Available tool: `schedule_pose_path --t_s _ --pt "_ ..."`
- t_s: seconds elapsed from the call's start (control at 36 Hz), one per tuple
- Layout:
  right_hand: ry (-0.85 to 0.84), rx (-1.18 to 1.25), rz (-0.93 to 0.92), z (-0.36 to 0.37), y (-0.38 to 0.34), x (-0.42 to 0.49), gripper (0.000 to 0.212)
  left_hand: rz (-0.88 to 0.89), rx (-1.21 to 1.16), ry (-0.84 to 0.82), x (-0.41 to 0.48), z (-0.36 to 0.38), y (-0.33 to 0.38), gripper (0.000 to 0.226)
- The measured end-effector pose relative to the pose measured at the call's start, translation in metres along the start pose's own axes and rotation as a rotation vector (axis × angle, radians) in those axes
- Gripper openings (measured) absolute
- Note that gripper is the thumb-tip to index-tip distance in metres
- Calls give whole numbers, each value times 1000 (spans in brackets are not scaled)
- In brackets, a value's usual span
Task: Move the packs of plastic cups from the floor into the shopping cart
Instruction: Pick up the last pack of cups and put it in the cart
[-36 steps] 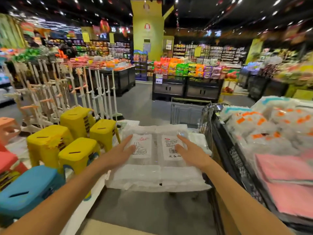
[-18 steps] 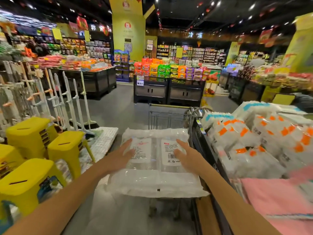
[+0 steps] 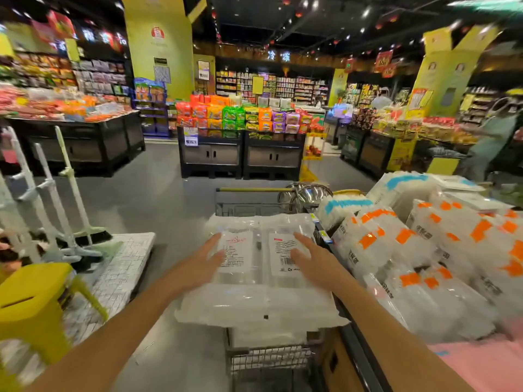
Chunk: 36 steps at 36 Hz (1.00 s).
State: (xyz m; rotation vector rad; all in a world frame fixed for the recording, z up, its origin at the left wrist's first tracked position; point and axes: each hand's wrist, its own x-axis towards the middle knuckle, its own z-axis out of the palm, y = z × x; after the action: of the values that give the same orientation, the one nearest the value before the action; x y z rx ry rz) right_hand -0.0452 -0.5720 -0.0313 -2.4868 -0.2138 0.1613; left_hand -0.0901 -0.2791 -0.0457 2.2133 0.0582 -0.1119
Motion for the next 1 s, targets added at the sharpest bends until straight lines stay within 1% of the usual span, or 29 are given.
schedule_pose_path --t_s 0.14,0.22,0.33,0.44,0.58,0.69,0.78,0.83,0.92,1.0 --pt "5 11 10 -2 7 59 58 -26 14 -29 64 -7 -1 58" --pt "1 33 23 -3 17 100 58 -9 -3 -41 105 -5 0 58" --pt "-2 23 6 -8 28 163 57 -22 -30 -15 164 -1 1 57" --pt "-6 67 -18 -12 45 234 56 -37 -77 -1 228 5 2 57" --pt "-31 74 -15 -3 75 321 59 -75 -62 28 303 18 -5 57" --pt "-90 99 -15 10 99 381 69 -114 -34 56 359 35 -34 60" --pt "-116 87 8 22 107 415 63 -134 -66 20 395 48 -56 63" --pt "-128 95 -8 35 118 441 59 -164 -59 15 416 56 -65 59" --pt "-138 116 2 65 143 477 64 -180 -61 10 452 71 -92 57" --pt "-161 139 75 104 180 511 67 -192 -67 -23 487 90 -126 58"
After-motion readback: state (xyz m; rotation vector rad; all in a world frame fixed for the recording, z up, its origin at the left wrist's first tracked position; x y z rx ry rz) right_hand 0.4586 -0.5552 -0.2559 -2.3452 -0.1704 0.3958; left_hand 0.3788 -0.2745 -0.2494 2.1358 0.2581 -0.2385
